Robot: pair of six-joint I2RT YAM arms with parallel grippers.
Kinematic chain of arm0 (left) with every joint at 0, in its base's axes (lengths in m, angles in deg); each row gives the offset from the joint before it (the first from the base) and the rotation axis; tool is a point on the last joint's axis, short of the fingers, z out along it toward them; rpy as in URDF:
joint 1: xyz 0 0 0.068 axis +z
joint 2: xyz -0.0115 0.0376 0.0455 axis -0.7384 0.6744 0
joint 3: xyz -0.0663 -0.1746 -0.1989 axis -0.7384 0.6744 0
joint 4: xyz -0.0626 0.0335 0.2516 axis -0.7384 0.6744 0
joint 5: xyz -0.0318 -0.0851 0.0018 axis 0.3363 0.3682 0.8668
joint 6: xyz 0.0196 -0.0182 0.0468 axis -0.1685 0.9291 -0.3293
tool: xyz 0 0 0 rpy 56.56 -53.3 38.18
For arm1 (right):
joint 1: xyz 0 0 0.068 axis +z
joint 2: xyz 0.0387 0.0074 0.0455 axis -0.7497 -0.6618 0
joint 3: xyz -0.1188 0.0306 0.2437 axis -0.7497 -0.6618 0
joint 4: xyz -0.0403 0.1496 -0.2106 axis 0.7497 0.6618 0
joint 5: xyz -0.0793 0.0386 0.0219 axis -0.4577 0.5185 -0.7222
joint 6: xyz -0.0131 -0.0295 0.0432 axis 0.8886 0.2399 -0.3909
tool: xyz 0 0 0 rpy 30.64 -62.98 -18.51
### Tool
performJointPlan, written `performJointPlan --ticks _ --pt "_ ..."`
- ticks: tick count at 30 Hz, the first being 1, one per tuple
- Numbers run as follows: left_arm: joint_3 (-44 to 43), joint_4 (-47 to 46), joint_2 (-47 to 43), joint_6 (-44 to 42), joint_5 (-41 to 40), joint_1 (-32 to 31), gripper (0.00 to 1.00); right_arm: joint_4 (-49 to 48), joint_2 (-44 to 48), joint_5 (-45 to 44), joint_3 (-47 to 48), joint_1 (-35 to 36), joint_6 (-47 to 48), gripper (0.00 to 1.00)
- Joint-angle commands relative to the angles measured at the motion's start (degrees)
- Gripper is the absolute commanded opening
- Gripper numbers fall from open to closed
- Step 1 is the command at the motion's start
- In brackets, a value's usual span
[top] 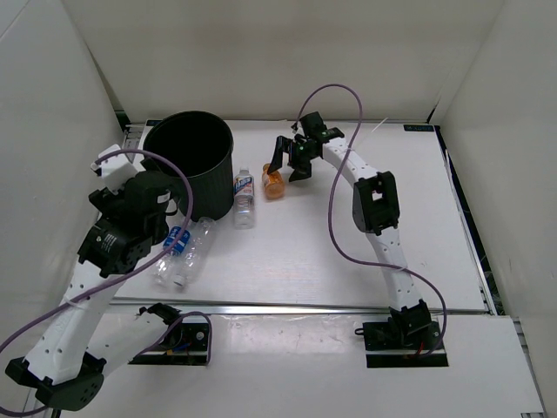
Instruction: Put the plastic bottles in the bin
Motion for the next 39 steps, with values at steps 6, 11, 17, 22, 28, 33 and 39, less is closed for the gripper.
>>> performJointPlan --ticks 6,11,17,22,28,33,39 --pt "-3.14 3.25 -0.33 -3.94 -1.30 0.18 1.00 -5.40 -2.57 1.03 2.26 1.99 -2.20 1.00" --pt "-4.38 6.16 -0.94 -3.94 -1.83 0.18 1.00 -5.93 -3.62 0.51 1.21 1.99 -2.81 0.93" --pt "-4.91 8.61 -3.23 -3.94 -1.83 0.18 1.00 -6.54 -4.16 2.70 0.60 1.46 -3.96 0.58" --pt "-3.68 9.23 -4.81 -2.89 -1.83 0.18 1.00 -6.54 -0.74 2.18 -3.09 0.24 -3.96 0.36" --pt "-3.15 7.13 -4.82 -0.79 -3.14 0.18 1.00 -3.82 8.22 1.65 -5.91 -2.31 -3.96 0.18" --pt "-3.15 5.98 -5.34 -0.17 -4.28 0.18 1.00 -2.76 21.12 0.08 -3.37 -2.32 -5.71 0.17" --pt "-0.34 5.45 -6.49 0.36 -1.84 0.18 1.00 -10.29 29.15 2.95 2.09 0.06 -10.80 0.17"
